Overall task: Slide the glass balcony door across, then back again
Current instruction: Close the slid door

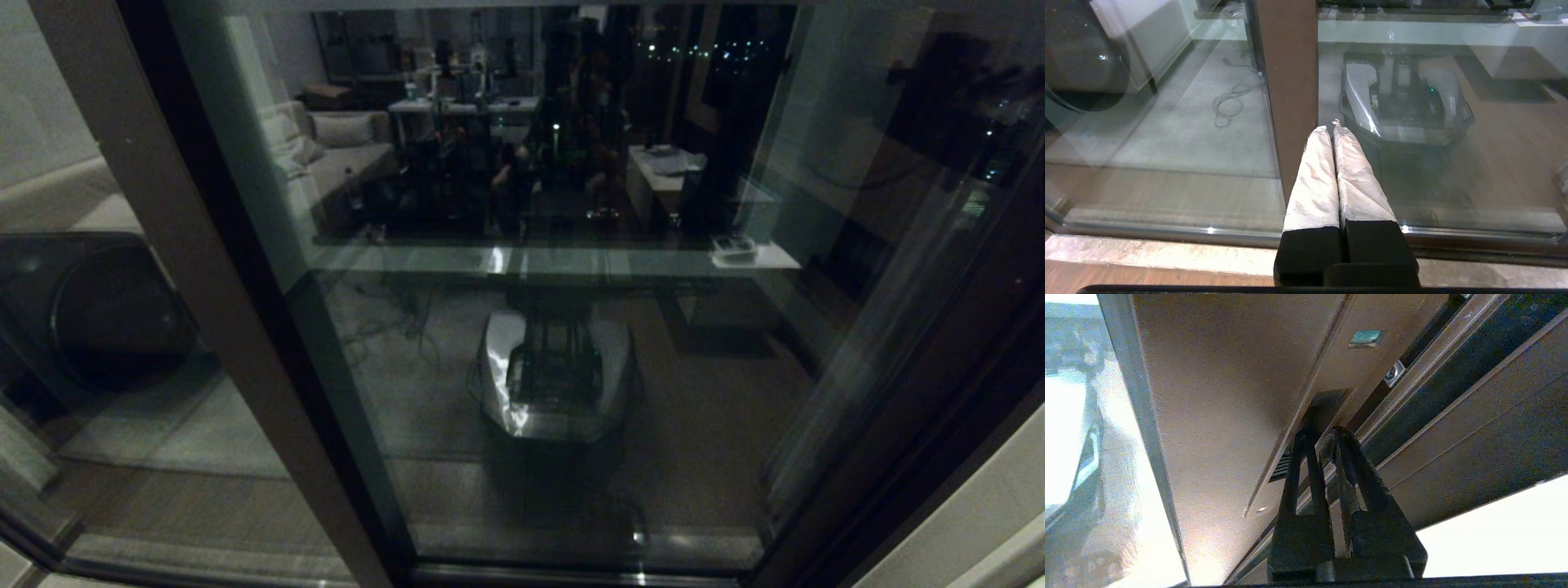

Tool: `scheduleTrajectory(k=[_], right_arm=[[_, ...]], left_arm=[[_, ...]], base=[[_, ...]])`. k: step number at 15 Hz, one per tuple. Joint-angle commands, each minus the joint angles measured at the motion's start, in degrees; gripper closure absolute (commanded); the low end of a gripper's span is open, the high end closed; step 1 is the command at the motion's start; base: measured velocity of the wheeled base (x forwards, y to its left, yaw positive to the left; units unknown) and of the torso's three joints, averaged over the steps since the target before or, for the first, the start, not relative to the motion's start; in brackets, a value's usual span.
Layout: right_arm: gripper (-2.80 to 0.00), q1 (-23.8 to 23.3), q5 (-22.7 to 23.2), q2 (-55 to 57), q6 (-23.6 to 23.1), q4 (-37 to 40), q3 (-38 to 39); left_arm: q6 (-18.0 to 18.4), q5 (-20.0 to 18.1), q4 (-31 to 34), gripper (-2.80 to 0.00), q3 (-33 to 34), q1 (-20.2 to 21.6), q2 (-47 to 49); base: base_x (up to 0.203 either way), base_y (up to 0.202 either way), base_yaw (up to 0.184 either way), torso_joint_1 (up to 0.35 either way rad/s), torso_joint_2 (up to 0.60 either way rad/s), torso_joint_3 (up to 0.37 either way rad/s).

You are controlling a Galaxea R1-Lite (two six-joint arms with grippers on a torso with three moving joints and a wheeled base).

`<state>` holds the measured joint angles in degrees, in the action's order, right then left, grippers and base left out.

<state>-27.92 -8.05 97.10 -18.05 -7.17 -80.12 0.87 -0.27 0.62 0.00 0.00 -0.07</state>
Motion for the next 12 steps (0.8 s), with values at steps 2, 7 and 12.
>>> scheduleTrajectory(k=[2, 7, 12], right_arm=[[0.00, -0.12, -0.22, 0.28, -0.14, -0.21, -0.04], [0.00, -0.42, -0.14, 0.28, -0.14, -0.21, -0.02], [0.00, -0.56, -0.04, 0.18, -0.12, -0.21, -0.04]], left_arm=[[0.01, 0.00, -0.01, 0.00, 0.09, 0.09, 0.03], [0.01, 0.00, -0.01, 0.00, 0.09, 0.00, -0.01], [0.01, 0.00, -0.01, 0.00, 0.09, 0.07, -0.01]], base=[[0.000, 0.000, 0.000, 0.000, 0.00, 0.000], [0.000, 0.000, 0.000, 0.000, 0.00, 0.000], [0.000, 0.000, 0.000, 0.000, 0.00, 0.000]])
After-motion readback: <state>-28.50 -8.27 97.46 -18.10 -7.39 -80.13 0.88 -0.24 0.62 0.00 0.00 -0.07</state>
